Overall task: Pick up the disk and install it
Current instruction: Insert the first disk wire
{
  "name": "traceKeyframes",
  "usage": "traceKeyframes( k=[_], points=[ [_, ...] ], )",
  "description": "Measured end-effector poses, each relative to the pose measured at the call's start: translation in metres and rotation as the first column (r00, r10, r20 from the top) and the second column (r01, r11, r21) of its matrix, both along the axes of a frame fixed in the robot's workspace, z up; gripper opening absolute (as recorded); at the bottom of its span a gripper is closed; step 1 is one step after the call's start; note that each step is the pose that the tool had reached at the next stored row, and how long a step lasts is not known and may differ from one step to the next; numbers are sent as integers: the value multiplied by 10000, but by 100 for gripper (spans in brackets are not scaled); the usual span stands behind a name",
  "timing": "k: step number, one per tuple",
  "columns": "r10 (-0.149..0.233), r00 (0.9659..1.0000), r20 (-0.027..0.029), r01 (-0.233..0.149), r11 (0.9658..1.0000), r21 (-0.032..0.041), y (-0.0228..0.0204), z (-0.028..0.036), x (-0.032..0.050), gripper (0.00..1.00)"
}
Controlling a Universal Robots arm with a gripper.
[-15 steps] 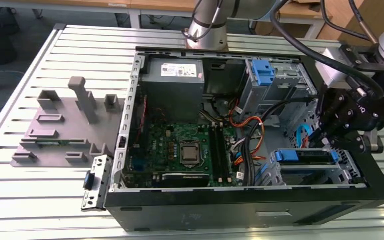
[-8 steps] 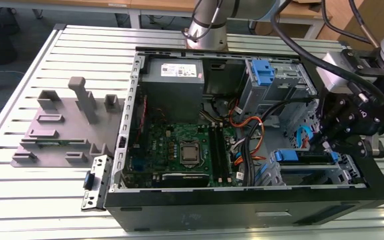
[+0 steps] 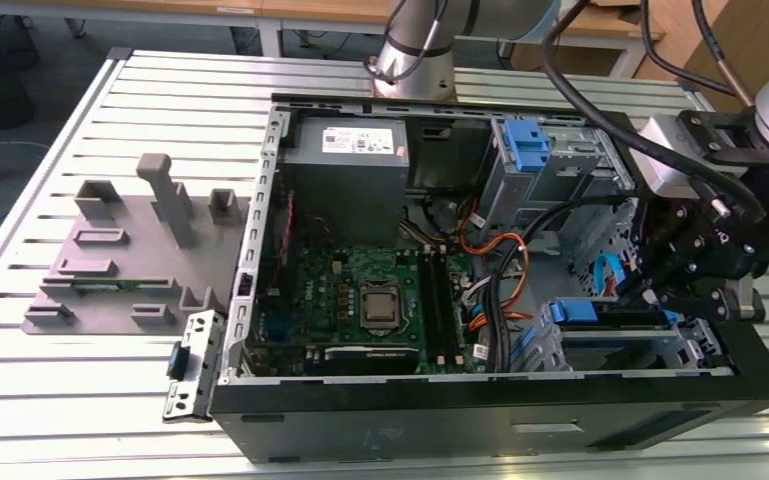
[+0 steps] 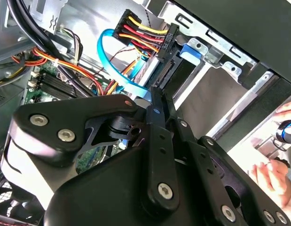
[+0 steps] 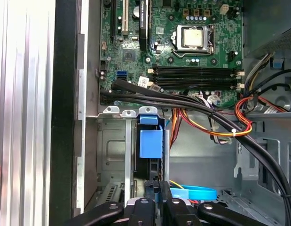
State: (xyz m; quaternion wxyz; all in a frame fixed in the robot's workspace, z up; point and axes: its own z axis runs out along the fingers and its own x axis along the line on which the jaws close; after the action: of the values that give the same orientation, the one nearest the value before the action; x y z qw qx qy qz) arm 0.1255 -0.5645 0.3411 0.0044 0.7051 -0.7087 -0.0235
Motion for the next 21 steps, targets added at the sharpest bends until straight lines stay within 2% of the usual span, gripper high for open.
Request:
traceKeyframes(
  k=[5, 21],
  points=[
    [0, 10000, 0, 0, 10000, 3, 29, -8, 1, 16],
    [1, 10000, 0, -1, 10000, 2, 31, -48, 1, 16]
  ],
)
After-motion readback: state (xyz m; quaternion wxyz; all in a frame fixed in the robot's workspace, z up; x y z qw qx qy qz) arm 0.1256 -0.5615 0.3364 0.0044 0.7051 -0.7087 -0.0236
